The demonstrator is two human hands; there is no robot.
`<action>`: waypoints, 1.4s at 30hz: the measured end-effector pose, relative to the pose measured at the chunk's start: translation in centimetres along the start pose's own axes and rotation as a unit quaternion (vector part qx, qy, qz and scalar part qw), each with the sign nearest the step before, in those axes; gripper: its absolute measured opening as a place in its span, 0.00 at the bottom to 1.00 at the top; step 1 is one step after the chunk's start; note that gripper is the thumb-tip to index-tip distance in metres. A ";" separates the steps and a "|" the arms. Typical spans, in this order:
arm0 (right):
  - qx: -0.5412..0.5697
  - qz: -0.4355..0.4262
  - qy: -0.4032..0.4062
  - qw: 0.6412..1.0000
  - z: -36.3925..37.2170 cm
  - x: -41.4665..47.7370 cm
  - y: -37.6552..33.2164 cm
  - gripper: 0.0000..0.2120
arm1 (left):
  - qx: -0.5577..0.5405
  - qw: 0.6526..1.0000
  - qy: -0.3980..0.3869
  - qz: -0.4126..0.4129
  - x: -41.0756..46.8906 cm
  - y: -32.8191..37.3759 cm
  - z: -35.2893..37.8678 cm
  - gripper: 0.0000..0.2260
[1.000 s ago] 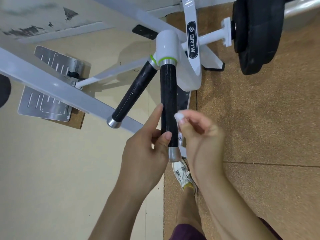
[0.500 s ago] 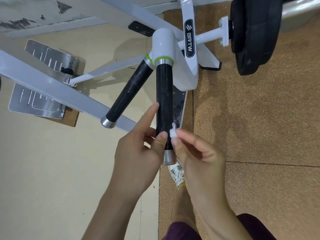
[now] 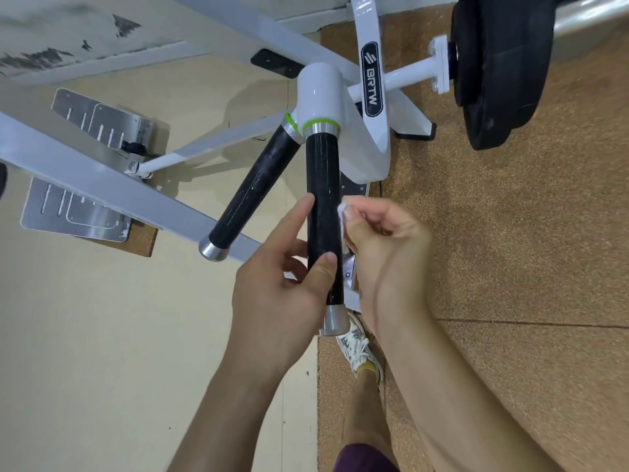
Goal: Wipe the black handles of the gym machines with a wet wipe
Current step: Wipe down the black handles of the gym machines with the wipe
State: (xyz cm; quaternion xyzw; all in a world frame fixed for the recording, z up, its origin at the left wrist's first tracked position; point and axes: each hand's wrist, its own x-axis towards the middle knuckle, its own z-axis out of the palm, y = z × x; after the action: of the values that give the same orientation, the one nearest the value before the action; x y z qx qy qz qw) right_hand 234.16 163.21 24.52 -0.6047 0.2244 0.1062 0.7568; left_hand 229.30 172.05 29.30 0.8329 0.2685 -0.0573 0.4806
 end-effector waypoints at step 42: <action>-0.103 -0.095 -0.012 0.990 1.9 3.1 -1.8 0.08 | -0.030 0.996 0.046 0.073 5.0 1.1 0.2 0.17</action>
State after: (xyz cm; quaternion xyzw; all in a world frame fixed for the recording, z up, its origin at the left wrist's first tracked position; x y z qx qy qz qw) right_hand 238.05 164.30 24.94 -0.6966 0.1447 0.0638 0.6998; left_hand 234.12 173.43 28.34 0.8372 0.2307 0.0240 0.4953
